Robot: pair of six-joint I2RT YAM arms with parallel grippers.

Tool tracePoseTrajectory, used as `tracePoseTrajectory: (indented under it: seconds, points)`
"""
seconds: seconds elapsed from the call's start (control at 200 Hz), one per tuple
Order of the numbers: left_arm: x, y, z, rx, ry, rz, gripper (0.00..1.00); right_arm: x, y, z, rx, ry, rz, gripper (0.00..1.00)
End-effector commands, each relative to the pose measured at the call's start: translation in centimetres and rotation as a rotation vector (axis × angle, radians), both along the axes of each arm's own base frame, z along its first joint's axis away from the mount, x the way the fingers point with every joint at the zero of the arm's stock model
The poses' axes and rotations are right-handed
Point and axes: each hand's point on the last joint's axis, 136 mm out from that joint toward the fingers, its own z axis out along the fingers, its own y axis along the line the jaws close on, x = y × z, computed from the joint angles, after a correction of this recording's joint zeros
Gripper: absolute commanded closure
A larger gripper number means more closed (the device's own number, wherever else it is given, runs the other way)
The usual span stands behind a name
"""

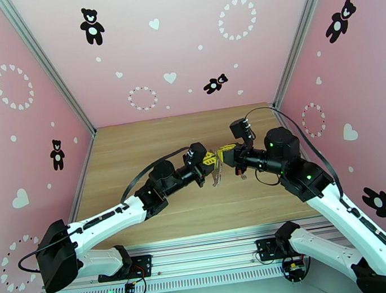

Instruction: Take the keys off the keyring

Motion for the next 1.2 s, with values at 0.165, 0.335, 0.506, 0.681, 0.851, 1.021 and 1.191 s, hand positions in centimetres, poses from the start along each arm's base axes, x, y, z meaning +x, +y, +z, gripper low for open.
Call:
tracePoseTrajectory:
  seconds: [0.165,0.335,0.506,0.681,0.851,1.021,1.191]
  points:
    - [-0.4,-0.2,1.6,-0.009,-0.034,-0.018,0.98,-0.4,-0.3,0.4,-0.004,-0.041,0.003,1.0]
    - [-0.2,0.5,0.6,0.099,-0.007,0.018,1.0,-0.6,0.1,0.1,-0.054,-0.05,0.048,1.0]
    - [0.4,1.7,-0.7,0.251,0.067,0.074,1.0,-0.7,0.5,0.0,-0.046,-0.032,0.064,1.0]
    - [0.4,2.1,-2.4,0.421,0.186,0.082,1.0,-1.1,1.4,-0.2,-0.007,0.017,0.117,1.0]
    - [-0.3,2.6,-2.4,0.538,0.261,0.054,1.0,-1.7,1.5,-0.9,-0.004,0.048,0.14,1.0]
    - [-0.9,2.5,-2.0,0.628,0.331,0.023,1.0,-1.5,1.5,-1.3,0.002,0.036,0.134,1.0]
    - [-0.8,2.3,-0.9,0.647,0.406,0.035,1.0,-1.5,2.1,-2.0,0.016,0.038,0.165,1.0]
